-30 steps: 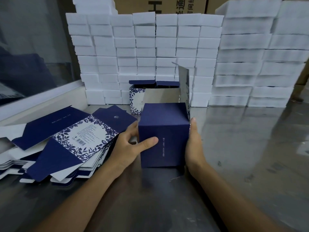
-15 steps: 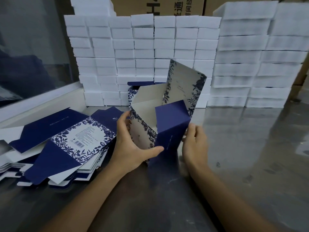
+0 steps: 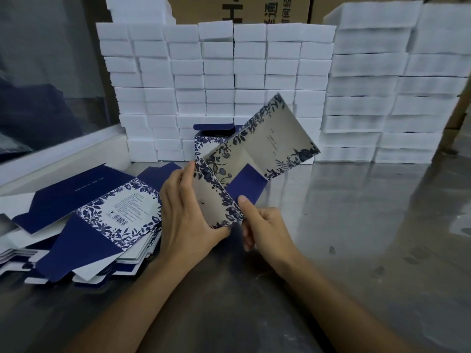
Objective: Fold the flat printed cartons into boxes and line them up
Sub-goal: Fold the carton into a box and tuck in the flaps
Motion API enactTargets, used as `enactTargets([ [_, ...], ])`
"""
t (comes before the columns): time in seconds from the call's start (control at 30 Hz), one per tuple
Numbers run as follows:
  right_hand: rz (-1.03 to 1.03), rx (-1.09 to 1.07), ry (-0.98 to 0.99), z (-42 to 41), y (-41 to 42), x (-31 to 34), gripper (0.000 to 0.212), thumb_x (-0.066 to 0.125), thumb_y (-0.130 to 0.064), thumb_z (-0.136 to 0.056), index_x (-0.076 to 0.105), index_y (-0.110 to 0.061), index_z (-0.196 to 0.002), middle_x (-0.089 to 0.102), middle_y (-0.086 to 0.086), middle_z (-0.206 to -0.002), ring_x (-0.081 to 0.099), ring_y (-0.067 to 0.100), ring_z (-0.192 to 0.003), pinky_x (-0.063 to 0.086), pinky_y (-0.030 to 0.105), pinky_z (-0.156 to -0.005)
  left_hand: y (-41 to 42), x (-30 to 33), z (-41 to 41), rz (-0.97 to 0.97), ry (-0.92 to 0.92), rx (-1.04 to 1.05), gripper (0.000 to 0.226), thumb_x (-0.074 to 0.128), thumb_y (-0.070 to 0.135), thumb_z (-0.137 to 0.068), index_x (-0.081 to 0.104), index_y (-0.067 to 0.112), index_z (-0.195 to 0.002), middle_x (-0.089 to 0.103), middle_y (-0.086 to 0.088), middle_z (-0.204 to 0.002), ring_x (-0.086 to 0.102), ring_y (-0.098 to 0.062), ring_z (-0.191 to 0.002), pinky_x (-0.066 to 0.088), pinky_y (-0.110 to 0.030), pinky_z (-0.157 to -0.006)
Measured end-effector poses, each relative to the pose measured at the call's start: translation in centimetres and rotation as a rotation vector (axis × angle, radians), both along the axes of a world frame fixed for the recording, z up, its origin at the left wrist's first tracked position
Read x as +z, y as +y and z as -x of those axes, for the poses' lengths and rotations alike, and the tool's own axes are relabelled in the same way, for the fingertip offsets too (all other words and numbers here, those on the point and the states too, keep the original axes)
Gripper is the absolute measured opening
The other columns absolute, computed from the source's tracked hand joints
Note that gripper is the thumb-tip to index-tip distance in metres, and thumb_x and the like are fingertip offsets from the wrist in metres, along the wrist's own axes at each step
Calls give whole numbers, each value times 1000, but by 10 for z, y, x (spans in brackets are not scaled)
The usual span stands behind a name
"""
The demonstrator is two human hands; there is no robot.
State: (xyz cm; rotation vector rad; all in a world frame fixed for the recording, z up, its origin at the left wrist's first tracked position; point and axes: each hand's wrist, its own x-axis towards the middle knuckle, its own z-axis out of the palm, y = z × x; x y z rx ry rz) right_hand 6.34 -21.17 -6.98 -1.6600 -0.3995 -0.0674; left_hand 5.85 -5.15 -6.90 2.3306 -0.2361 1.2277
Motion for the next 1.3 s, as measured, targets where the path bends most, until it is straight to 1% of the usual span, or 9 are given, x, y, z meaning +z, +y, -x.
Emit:
enactTargets([
  [0.17, -28, 2, 136, -2, 2, 0, 64, 44, -23, -106, 42, -16, -42, 38, 2, -40, 37, 14, -35, 36, 21, -43, 2, 0, -1, -73, 24, 41, 134, 93, 40, -44, 16, 10, -150, 30, -17, -144, 32, -37, -133, 37, -56, -105],
  [0.43, -185, -198, 234, -10, -5, 1, 74, 49, -37, -105, 31, -24, -34, 31, -4, -39, 30, 14, -35, 31, 18, -38, 5, 0, 0, -36, 56, -99, 137, 96, 31, -42, 12, 20, -150, 22, -7, -148, 25, -31, -140, 33, -48, -111],
  [0.53, -208, -246, 230, -14, -15, 1, 68, 50, -31, -105, 32, -25, -39, 31, -3, -42, 29, 15, -38, 29, 17, -38, 4, 1, 0, -35, 59, -133, 137, 96, 32, -43, 12, 21, -150, 21, -5, -149, 25, -29, -140, 29, -38, -109],
  [0.7, -141, -261, 173, -16, -18, 0, 61, 52, -12, -97, 33, -23, -39, 31, -1, -42, 28, 18, -42, 30, 21, -38, 4, 0, 2, -65, 60, -141, 135, 94, 34, -44, 12, 21, -151, 22, -8, -150, 25, -27, -140, 26, -34, -110],
  [0.93, -266, -293, 213, -14, -17, 1, 59, 45, -36, -106, 40, -16, -51, 36, -6, -42, 33, 11, -37, 30, 18, -38, 5, 1, 1, -46, 63, -178, 136, 94, 33, -43, 10, 24, -151, 21, -1, -149, 26, -24, -140, 29, -34, -105],
  [1.1, -276, -357, 250, -16, -22, 3, 53, 41, -20, -105, 39, -14, -53, 35, -3, -42, 31, 16, -42, 29, 18, -37, 6, 0, 2, -40, 80, -204, 138, 95, 37, -43, 7, 28, -150, 18, 3, -149, 24, -23, -141, 27, -30, -106],
  [1.17, -297, -361, 237, -15, -21, 4, 54, 43, -24, -106, 41, -14, -53, 39, -2, -44, 35, 16, -43, 33, 20, -38, 4, 2, 2, -36, 78, -205, 136, 93, 40, -45, 8, 27, -150, 20, 0, -149, 25, -23, -141, 28, -33, -106],
  [1.23, -279, -350, 200, -15, -18, 3, 52, 43, -37, -106, 51, -13, -60, 56, 2, -55, 51, 15, -48, 44, 21, -45, 3, 2, 2, -27, 78, -212, 134, 91, 48, -47, 10, 23, -151, 22, -4, -150, 25, -23, -141, 29, -36, -109],
  [1.3, -219, -325, 183, -15, -15, 3, 49, 41, -48, -104, 62, -15, -76, 72, 3, -80, 67, 12, -70, 53, 27, -62, 2, 3, 3, 24, 109, -233, 134, 87, 60, -47, 11, 23, -152, 22, -1, -150, 23, -18, -141, 29, -40, -113],
])
